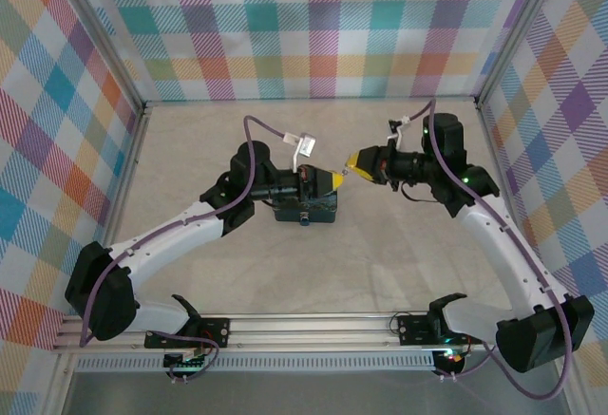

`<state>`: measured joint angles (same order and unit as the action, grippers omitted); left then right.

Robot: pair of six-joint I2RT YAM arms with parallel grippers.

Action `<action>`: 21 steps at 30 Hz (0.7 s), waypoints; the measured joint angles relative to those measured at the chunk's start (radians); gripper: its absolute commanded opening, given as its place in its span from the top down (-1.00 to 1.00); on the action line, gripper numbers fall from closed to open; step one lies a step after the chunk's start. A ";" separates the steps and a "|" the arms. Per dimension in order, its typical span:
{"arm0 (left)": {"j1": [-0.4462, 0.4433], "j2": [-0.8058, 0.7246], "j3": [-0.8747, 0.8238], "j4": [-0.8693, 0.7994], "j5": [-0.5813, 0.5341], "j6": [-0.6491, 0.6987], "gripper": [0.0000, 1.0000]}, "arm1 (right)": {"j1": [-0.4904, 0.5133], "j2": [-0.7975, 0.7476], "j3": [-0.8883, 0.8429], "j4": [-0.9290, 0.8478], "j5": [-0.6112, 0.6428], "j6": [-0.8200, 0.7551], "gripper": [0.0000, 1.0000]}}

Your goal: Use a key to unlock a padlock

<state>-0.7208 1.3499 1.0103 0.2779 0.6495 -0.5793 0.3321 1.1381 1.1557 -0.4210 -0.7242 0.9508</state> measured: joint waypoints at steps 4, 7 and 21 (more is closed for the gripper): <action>-0.003 0.005 0.063 -0.161 -0.003 0.051 1.00 | -0.032 -0.054 -0.090 0.000 0.008 -0.045 0.50; -0.003 0.035 0.150 -0.313 -0.003 0.106 1.00 | -0.065 -0.104 -0.172 -0.005 0.026 -0.086 0.35; -0.020 0.182 0.364 -0.917 0.084 0.356 1.00 | -0.085 -0.230 -0.415 0.160 -0.053 -0.268 0.06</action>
<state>-0.7410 1.5318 1.3739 -0.6395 0.7334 -0.2237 0.2470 0.9085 0.7403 -0.2607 -0.7776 0.6827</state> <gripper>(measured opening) 0.055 0.466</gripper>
